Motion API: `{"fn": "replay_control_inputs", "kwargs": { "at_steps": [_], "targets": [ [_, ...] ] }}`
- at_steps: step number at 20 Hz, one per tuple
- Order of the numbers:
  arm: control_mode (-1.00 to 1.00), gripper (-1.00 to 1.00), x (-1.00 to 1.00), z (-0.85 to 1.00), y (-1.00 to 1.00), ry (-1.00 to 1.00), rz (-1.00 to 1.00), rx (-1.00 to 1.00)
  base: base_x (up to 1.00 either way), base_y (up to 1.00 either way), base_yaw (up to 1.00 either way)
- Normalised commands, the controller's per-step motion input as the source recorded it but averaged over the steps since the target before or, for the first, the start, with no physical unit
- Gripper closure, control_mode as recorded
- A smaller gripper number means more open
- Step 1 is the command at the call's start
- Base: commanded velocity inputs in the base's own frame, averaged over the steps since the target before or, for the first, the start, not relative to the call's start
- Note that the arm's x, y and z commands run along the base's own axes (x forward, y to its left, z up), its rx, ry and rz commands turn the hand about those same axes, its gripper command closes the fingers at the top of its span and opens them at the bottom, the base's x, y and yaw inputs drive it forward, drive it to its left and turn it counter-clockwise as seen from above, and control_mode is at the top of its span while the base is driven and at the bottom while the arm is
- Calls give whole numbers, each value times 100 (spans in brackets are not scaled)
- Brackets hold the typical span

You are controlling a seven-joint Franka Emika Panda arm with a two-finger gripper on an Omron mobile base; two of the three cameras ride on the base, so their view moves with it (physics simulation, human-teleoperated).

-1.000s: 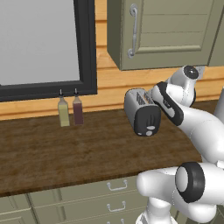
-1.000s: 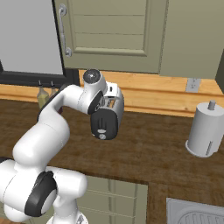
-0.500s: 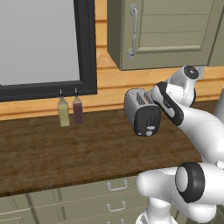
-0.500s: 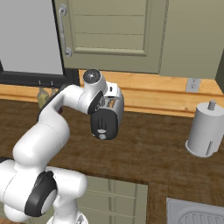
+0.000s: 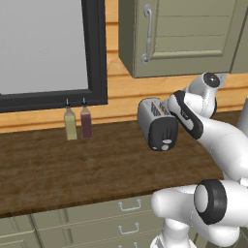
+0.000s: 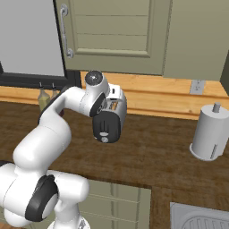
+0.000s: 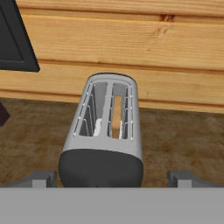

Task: Start the toaster. Once the lever pops up, take the bread to the plate on the dining counter.

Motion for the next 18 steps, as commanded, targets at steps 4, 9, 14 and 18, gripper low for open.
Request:
{"fn": "replay_control_inputs", "kwargs": {
  "at_steps": [4, 9, 14, 18],
  "targets": [
    [-100, -100, 0, 0, 0, 0, 0, 0, 0, 0, 0],
    [-100, -100, 0, 0, 0, 0, 0, 0, 0, 0, 0],
    [-100, -100, 0, 0, 0, 0, 0, 0, 0, 0, 0],
    [-100, -100, 0, 0, 0, 0, 0, 0, 0, 0, 0]
  ]
}}
